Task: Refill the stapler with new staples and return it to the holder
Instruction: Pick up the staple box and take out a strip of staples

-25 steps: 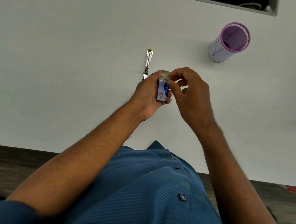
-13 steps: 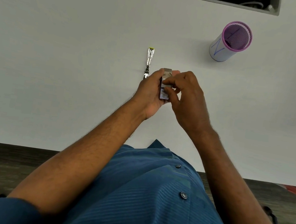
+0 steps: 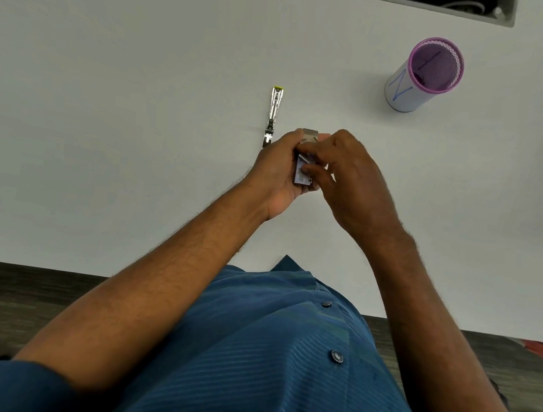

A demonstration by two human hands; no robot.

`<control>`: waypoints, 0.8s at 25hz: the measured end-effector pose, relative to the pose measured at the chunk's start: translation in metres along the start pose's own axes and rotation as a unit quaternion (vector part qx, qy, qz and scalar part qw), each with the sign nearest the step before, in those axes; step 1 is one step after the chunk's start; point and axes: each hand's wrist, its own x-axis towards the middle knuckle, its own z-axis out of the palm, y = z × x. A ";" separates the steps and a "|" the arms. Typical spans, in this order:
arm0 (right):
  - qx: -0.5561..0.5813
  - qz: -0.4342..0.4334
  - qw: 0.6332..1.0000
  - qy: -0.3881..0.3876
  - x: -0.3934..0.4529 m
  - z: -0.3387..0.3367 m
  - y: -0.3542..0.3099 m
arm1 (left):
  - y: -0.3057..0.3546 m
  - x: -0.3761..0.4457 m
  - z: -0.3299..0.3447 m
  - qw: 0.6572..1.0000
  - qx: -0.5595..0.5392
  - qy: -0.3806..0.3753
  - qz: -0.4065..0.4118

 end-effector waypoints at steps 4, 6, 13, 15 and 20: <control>0.005 -0.001 1.000 0.001 0.000 0.002 0.004 | -0.001 -0.001 -0.001 1.000 0.005 0.005 -0.004; 0.014 -0.003 1.000 0.011 -0.001 0.003 0.005 | -0.001 -0.001 -0.001 1.000 -0.004 0.019 -0.007; 0.041 -0.005 0.999 0.035 -0.002 0.004 0.008 | 0.003 -0.004 0.003 0.999 -0.011 0.029 -0.020; 0.044 -0.004 0.998 0.039 -0.002 0.004 0.008 | 0.002 -0.003 0.002 1.000 0.005 0.019 -0.017; 0.046 -0.016 0.997 0.054 -0.005 0.002 0.008 | 0.001 -0.001 0.000 1.000 -0.004 0.011 -0.016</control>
